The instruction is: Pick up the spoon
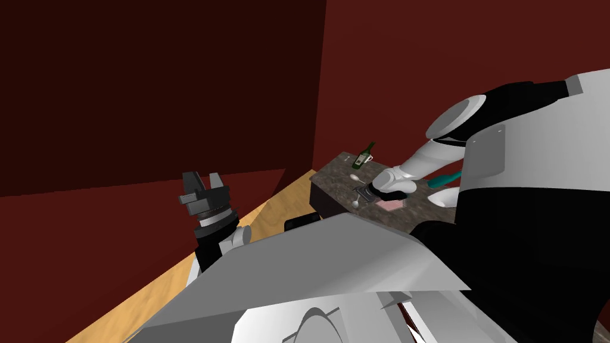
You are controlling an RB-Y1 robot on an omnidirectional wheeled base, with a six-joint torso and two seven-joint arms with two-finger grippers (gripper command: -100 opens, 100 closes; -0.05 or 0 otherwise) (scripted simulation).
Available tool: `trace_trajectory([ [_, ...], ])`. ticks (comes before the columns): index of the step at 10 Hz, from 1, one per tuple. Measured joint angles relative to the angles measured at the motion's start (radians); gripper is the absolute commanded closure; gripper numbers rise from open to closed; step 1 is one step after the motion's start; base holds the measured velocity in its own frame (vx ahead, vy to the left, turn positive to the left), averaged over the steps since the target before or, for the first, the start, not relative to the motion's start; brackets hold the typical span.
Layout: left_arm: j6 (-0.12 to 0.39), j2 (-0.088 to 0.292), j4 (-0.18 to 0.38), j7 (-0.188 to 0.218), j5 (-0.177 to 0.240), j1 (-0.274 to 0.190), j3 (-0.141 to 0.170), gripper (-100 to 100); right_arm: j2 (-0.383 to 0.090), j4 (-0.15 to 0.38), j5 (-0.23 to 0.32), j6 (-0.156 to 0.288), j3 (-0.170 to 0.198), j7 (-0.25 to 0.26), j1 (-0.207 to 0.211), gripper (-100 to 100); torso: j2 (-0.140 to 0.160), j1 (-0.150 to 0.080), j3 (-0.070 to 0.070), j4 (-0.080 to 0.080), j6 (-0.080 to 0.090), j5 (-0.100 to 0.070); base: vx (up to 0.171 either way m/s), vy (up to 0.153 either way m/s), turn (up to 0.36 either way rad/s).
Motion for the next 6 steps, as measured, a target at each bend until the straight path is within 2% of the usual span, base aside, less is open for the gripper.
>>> trace_trajectory([
  [6, 0.0, 0.0, 0.0, 0.0, 0.0, 0.0, 0.0, 0, 0.016, 0.002, 0.006, 0.076, -0.059, 0.007, 0.125, -100, -0.002, 0.0, -0.001, 0.0, 0.0, 0.0, 0.03, -0.013, 0.025],
])
